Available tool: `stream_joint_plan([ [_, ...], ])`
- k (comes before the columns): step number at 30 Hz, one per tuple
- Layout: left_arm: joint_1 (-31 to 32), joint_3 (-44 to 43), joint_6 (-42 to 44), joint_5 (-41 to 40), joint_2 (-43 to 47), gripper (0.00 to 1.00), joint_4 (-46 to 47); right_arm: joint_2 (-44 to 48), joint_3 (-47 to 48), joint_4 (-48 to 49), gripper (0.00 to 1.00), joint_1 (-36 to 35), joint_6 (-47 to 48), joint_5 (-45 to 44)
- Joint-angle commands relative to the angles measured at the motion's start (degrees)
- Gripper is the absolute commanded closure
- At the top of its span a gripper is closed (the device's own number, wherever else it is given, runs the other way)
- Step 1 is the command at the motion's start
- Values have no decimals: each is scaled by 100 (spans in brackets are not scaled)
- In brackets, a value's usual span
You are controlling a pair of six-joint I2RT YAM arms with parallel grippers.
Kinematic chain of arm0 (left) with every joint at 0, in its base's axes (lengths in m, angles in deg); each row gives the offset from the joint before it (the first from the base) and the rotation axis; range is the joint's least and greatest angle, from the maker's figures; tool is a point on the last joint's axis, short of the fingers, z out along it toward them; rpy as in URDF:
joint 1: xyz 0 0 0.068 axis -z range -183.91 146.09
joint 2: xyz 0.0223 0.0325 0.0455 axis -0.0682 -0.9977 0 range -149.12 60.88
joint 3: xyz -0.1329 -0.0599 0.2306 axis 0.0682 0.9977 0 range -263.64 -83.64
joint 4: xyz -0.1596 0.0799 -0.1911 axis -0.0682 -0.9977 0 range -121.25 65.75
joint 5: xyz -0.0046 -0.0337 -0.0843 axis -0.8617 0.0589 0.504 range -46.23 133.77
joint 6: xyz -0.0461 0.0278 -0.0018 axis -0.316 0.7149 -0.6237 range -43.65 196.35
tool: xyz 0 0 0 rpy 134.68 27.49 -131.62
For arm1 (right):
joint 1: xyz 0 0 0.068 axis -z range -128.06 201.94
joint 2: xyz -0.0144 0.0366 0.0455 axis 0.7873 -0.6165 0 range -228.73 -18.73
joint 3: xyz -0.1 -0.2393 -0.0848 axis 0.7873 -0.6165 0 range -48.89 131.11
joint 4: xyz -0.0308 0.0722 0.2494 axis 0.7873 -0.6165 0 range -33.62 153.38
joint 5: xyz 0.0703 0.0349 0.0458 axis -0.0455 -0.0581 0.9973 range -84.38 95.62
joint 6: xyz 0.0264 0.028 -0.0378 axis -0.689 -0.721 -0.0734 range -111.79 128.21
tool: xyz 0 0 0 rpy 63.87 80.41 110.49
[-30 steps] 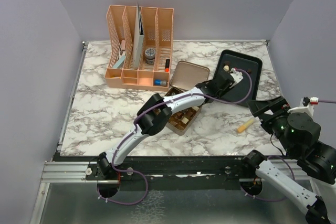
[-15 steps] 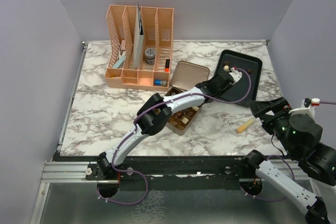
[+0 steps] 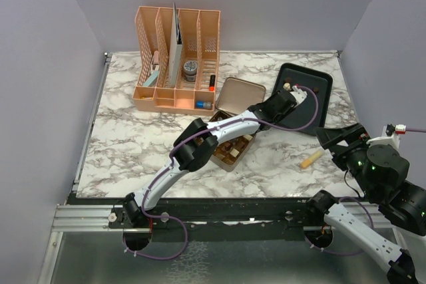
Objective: Pack the chocolate
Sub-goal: Pick up the fake chocolate from the plate.
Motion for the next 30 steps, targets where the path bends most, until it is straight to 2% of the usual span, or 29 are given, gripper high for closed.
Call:
stream_joint_plan([
  [1,-42,-239,-4,51,-126,50,250,-26,151,-175,12,19,-23,-160],
  [18,-61,-250,-250,337,-138,57,113,-49,125,-147,13,19,-39,-134],
  [23,-61,-160,-249,305,71,63,89,-22,92,-158,13,19,-73,-108],
  [30,-61,208,-447,318,669,66,71,10,8,-124,13,14,-111,-29],
])
